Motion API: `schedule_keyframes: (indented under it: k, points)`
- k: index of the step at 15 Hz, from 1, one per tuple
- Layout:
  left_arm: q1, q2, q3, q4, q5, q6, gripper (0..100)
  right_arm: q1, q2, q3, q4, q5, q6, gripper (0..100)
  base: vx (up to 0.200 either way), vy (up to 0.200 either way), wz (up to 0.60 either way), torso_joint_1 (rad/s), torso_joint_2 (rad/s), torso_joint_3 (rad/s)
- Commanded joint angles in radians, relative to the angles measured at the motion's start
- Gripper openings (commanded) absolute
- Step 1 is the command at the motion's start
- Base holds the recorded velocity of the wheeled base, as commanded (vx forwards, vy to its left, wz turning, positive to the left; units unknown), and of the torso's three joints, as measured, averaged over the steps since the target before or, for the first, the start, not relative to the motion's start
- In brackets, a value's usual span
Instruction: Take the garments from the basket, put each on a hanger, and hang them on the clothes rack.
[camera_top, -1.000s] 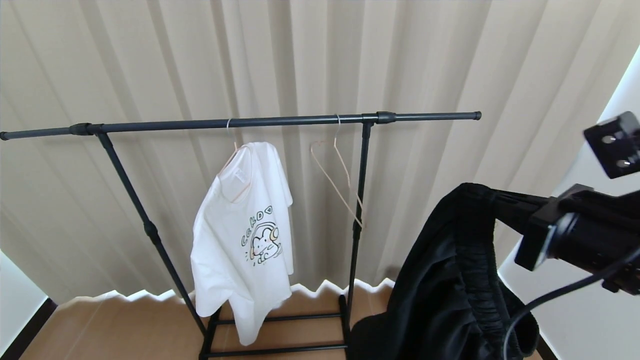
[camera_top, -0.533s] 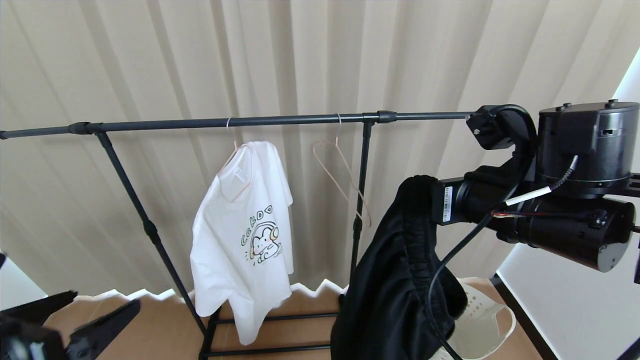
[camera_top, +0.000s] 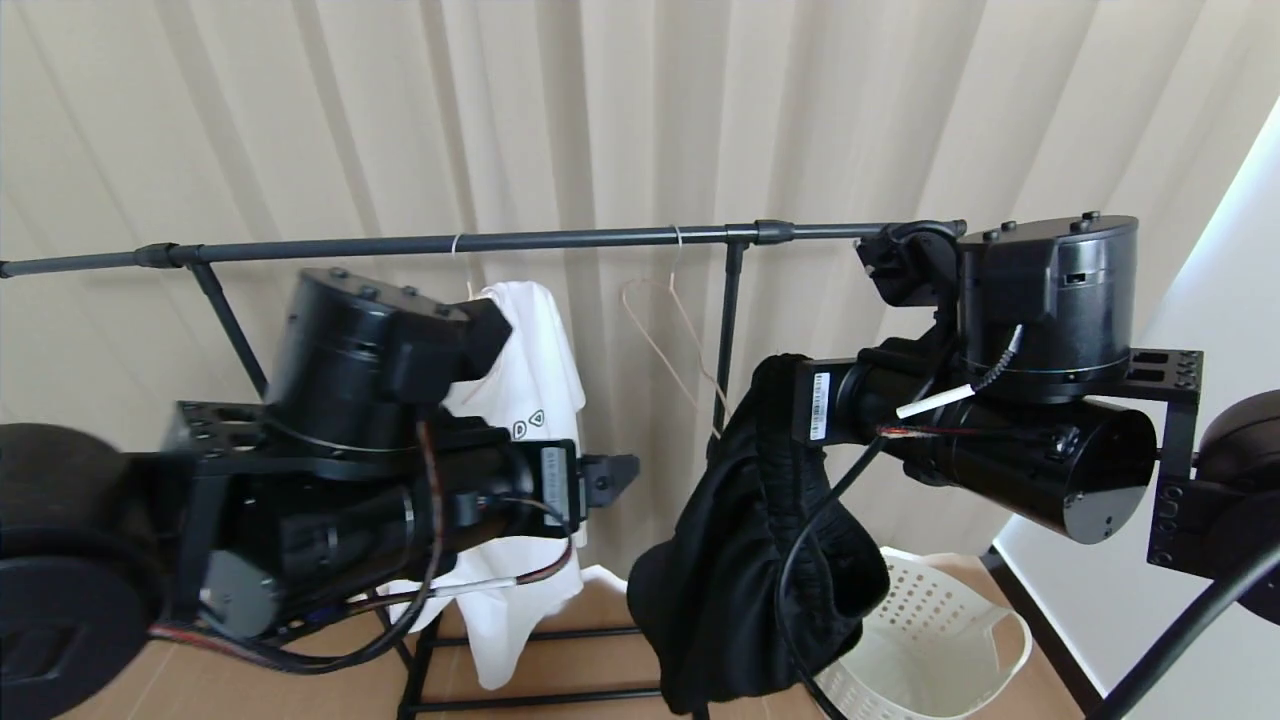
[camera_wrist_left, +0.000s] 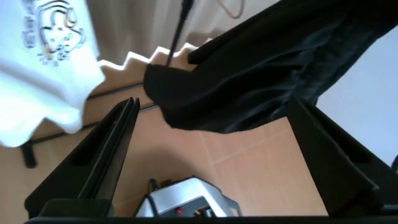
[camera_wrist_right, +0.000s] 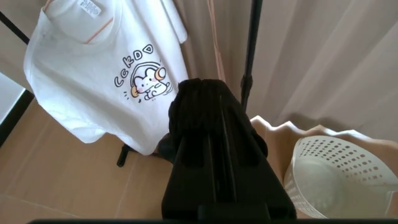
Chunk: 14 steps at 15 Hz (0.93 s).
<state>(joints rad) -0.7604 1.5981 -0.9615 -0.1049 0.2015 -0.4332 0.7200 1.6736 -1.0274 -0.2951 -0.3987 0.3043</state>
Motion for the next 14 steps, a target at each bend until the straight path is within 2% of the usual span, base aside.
schedule_keyframes:
  k: [1, 3, 7, 14]
  points:
    - [-0.096, 0.192, -0.123, -0.002, 0.004, -0.048, 100, 0.006, 0.031, -0.029, 0.001, -0.005, 0.019, 0, 0.0, 0.0, 0.0, 0.0, 0.0, 0.0]
    - [-0.129, 0.238, -0.178, -0.002, 0.003, -0.075, 100, 0.006, 0.04, -0.042, 0.001, -0.042, 0.029, 0, 0.0, 0.0, 0.0, 0.0, 0.0, 0.0]
    - [-0.166, 0.315, -0.272, -0.01, 0.004, -0.093, 100, 0.006, 0.04, -0.039, 0.001, -0.045, 0.03, 0, 0.0, 0.0, 0.0, 0.0, 0.0, 0.0]
    - [-0.163, 0.362, -0.28, -0.154, 0.007, -0.122, 100, 0.027, 0.028, -0.034, 0.001, -0.045, 0.05, 0, 0.0, 0.0, 0.0, 0.0, 0.0, 0.0]
